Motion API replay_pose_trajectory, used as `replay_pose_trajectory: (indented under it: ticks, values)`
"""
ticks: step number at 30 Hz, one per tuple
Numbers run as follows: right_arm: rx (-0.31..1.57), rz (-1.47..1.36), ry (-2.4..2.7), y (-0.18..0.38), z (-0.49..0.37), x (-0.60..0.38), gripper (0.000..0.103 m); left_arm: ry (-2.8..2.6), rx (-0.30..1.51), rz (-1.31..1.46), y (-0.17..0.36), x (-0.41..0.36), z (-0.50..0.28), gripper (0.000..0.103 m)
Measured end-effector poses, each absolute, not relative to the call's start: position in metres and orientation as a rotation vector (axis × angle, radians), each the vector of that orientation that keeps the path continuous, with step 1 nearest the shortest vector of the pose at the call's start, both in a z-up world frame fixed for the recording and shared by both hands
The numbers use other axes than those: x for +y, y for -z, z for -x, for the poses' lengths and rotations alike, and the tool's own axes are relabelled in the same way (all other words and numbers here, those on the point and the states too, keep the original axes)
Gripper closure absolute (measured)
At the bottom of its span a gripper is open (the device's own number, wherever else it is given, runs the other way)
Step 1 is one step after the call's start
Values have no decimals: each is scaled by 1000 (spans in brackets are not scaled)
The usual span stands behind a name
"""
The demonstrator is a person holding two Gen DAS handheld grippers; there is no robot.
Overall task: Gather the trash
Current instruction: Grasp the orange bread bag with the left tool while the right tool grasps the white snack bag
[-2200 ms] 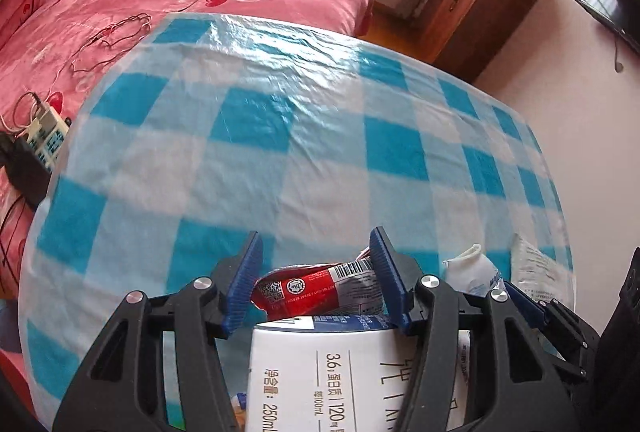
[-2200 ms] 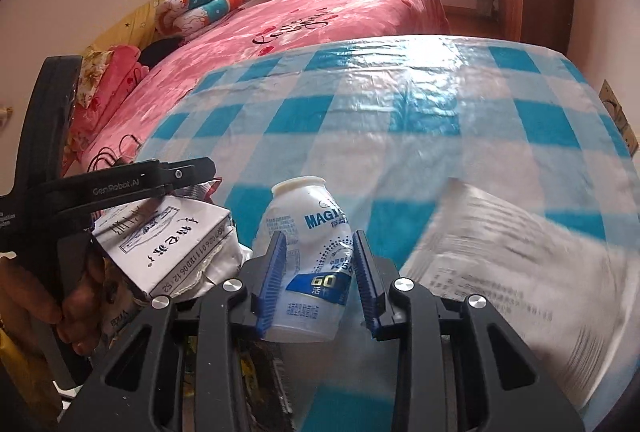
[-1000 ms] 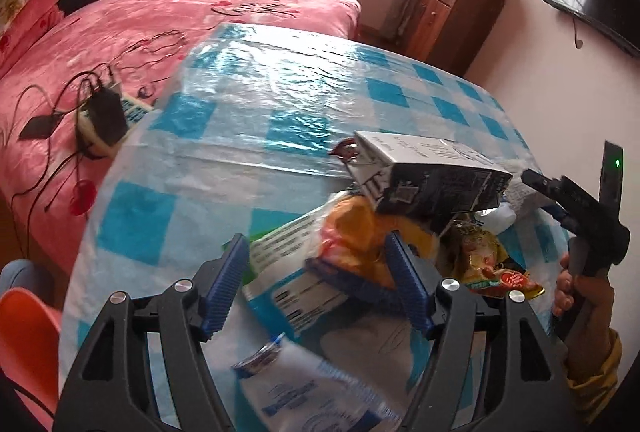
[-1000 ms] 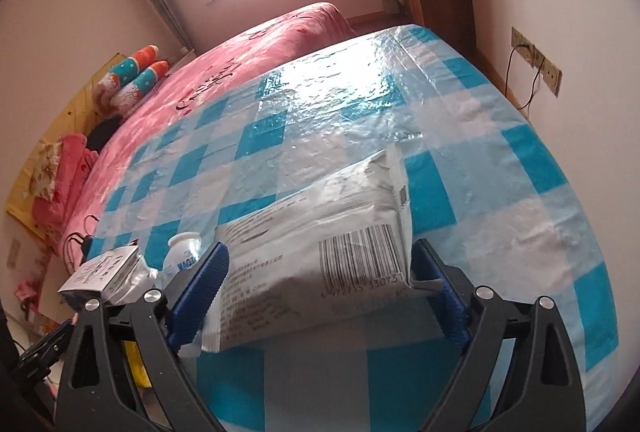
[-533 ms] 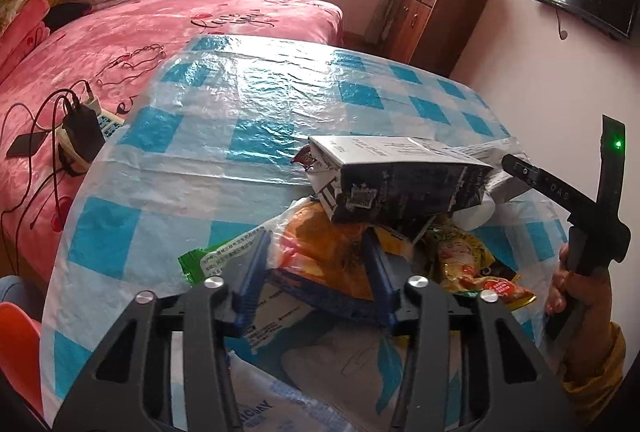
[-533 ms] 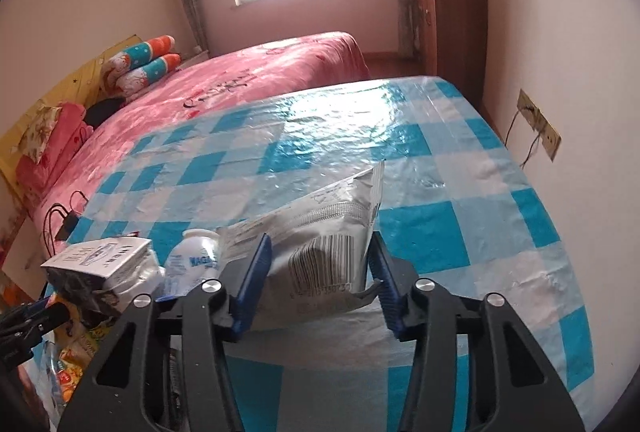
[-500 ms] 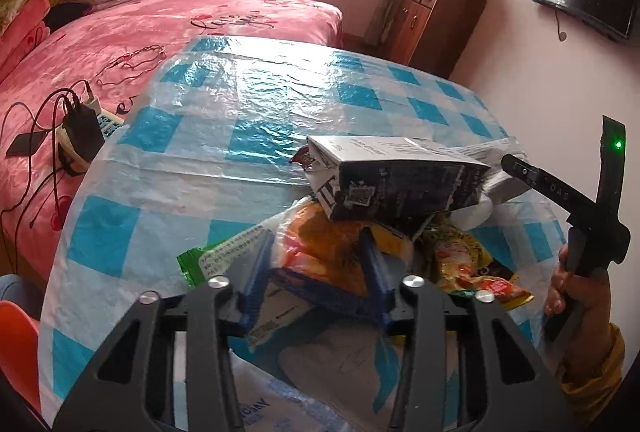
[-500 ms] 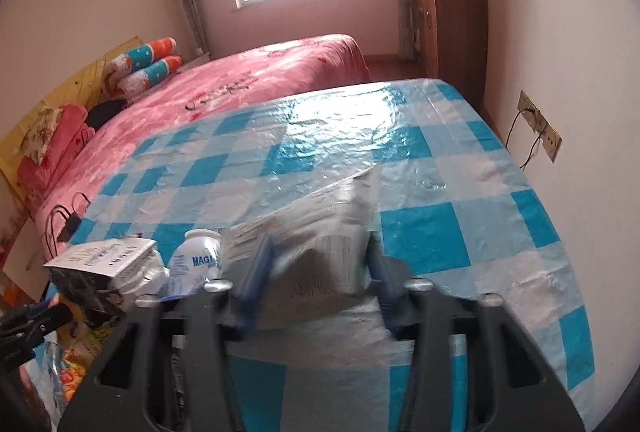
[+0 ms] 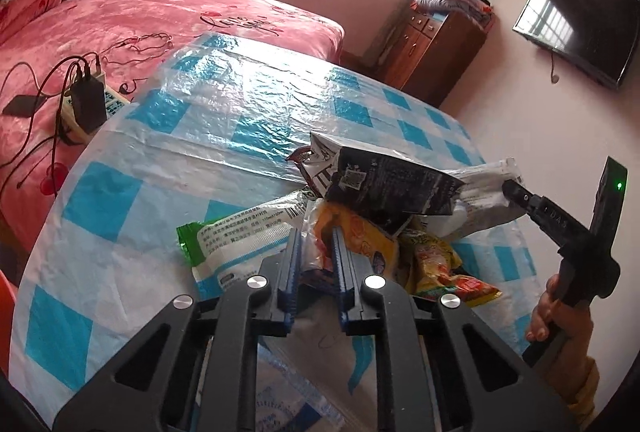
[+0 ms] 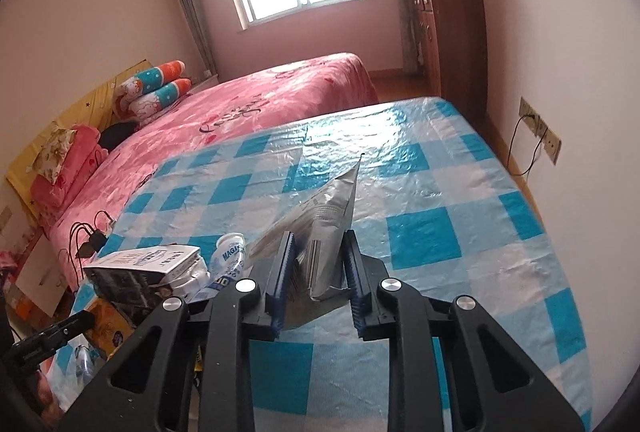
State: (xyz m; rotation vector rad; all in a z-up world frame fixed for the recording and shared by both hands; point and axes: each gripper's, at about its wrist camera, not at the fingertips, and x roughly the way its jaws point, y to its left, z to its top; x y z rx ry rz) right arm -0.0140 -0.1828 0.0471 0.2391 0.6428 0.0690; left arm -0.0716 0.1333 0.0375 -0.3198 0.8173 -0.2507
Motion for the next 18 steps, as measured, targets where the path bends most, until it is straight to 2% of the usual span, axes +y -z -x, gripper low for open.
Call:
replay_pose_trajectory:
  ticks: [14,15,17,18]
  values:
    - [551,-240,-45,-86,75,-184,79,414,848,262,-39,135,118,88]
    - [549,-241,-46,-88,77,-183,79,426,855,243,-37,133,120,82]
    - [545,-243,-52,-91,85,-181,79,435,874,198,-35,130,122,61]
    - [543,-244,-55,-93,88,-180,79,432,869,163,-37,128,123,44]
